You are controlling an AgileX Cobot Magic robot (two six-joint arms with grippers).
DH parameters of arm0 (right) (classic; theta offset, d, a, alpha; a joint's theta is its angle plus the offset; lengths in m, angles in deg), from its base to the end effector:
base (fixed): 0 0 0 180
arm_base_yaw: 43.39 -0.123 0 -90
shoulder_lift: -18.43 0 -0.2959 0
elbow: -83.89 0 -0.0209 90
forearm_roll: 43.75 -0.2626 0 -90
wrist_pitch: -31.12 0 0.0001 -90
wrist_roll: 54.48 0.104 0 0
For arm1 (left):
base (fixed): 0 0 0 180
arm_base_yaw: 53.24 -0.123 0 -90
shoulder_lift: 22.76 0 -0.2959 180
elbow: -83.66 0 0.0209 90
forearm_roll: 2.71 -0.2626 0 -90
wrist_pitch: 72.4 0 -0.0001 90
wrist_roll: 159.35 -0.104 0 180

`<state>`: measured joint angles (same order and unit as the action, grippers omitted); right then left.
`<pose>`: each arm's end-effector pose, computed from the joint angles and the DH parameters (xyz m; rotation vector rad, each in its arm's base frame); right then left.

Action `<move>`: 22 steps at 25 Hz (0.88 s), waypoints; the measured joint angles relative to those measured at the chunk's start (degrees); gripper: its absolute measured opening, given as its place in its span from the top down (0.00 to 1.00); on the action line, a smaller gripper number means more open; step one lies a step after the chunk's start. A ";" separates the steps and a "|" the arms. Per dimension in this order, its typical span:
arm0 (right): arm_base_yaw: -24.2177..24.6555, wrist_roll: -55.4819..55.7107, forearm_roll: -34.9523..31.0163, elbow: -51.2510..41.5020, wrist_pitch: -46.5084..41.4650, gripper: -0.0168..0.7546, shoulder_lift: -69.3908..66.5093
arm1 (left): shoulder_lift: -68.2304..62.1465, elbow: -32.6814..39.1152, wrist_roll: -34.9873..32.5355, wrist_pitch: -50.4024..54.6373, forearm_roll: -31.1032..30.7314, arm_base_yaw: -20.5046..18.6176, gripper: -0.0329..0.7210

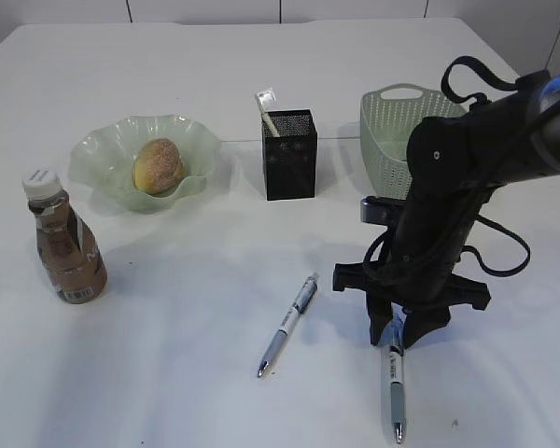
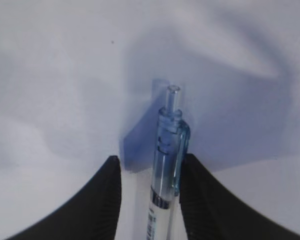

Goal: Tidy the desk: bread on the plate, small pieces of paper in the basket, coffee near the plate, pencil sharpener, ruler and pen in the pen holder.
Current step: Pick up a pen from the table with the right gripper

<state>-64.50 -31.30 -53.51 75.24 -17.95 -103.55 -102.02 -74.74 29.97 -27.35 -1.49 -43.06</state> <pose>0.3411 0.1460 0.1157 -0.2279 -3.0837 -0.1879 0.2605 -0.0484 0.2986 0.0059 2.5540 -0.1574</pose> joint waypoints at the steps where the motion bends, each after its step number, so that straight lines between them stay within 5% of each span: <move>1: 0.00 0.00 0.00 0.00 0.00 0.56 -0.08 | 0.00 0.00 0.00 0.00 0.00 0.00 0.64; 22: 0.00 0.00 1.48 0.00 0.29 0.56 -0.45 | 0.00 0.00 0.00 0.10 -0.10 0.00 0.64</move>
<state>-64.50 -31.30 -52.03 75.24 -17.66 -104.00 -102.02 -74.74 29.97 -27.24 -1.59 -43.06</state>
